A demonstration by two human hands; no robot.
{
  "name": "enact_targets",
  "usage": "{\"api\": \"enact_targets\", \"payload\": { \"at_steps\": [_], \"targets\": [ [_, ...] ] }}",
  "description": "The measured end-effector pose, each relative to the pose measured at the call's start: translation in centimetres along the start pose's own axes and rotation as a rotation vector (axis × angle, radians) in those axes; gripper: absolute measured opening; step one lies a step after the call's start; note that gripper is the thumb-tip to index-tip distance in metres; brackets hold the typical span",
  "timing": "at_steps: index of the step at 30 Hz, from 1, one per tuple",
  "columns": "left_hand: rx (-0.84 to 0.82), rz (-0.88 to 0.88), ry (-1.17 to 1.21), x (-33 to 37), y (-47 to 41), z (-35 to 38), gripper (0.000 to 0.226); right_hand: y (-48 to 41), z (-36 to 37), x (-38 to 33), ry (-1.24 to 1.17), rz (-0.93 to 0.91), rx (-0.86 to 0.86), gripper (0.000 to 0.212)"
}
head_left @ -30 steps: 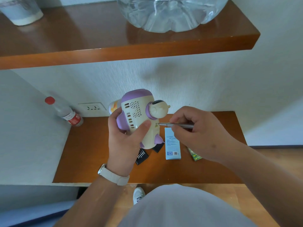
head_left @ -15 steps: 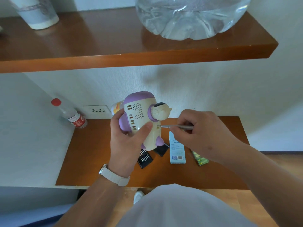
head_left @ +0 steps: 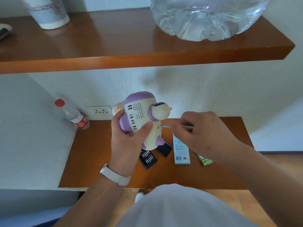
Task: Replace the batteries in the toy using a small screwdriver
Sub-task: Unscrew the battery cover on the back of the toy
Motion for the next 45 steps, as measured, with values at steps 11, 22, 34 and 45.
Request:
{"api": "enact_targets", "payload": {
  "at_steps": [11,22,34,45],
  "targets": [
    [-0.005,0.008,-0.007,0.2,-0.5,-1.1,0.062,-0.4,0.4,-1.6,0.008,-0.071,-0.055,0.030],
    [-0.014,-0.011,0.009,0.5,-0.8,-0.9,0.066,-0.6,0.5,-1.3,-0.042,-0.029,-0.062,0.032],
    [-0.034,-0.017,0.019,0.7,-0.7,-0.2,0.062,-0.2,-0.6,-1.6,-0.002,-0.080,0.001,0.033],
    [-0.029,-0.034,0.035,0.6,-0.7,-0.4,0.066,-0.1,-0.3,-1.2,-0.005,-0.038,-0.028,0.043]
  ]
}}
Point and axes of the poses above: each hand's wrist, its own y-axis away from the middle knuckle, its own z-axis out of the palm, x = y × z, the point moved 10 cm from there along -y, towards the middle knuckle, and after that the axes turned 7 degrees about y, right-handed, at the moved point
